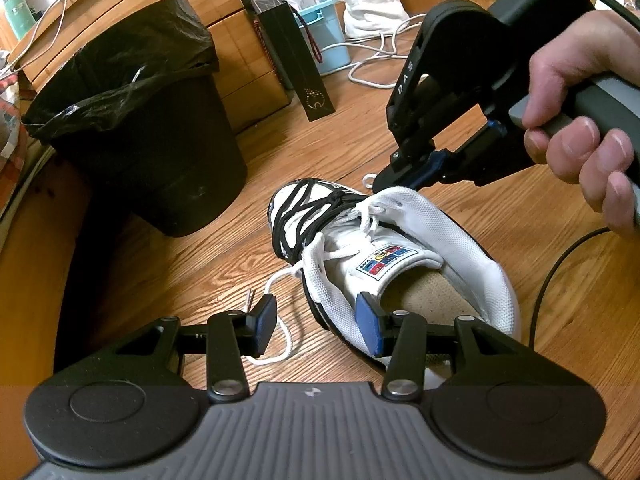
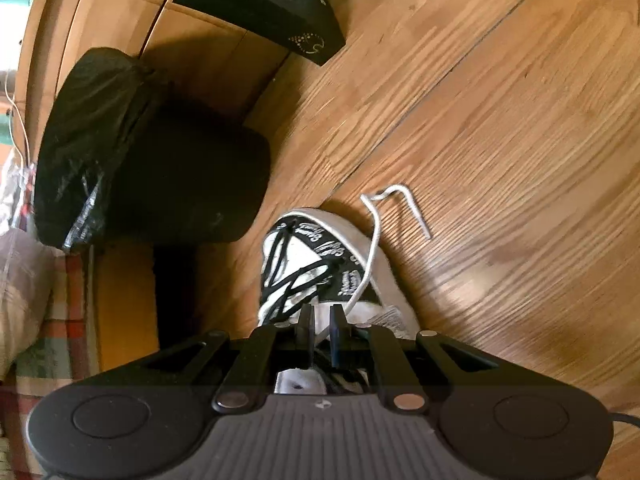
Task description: Lace up shoes with both hands
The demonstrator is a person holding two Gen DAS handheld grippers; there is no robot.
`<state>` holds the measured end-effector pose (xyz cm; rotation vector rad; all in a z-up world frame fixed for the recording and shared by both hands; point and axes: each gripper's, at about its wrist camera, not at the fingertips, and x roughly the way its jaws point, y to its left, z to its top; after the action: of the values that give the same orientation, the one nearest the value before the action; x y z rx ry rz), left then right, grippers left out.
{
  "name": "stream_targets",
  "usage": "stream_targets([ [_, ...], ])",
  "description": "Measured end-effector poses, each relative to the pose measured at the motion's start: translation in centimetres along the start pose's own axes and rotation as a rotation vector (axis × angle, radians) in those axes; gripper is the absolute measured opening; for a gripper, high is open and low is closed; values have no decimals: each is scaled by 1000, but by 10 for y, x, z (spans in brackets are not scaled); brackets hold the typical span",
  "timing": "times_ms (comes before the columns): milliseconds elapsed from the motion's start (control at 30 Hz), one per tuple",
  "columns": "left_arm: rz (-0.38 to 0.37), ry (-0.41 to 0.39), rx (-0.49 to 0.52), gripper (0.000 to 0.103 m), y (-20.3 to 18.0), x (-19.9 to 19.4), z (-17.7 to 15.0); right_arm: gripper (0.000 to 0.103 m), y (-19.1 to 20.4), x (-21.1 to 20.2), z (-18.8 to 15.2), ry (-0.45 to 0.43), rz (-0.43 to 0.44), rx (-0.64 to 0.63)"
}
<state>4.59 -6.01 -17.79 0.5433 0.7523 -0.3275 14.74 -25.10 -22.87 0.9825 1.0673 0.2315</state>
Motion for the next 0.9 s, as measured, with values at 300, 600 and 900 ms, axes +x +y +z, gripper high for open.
stream_targets([
  [300,1,2,-7,48,1,0,0,1,-3,-12,4,-62,-5,-1],
  [600,-1,1,-7,48,1,0,0,14,-6,-9,5,15,55,20],
  [900,-3,3,-3,48,2,-1,0,17,-5,-5,2,41,36,1],
])
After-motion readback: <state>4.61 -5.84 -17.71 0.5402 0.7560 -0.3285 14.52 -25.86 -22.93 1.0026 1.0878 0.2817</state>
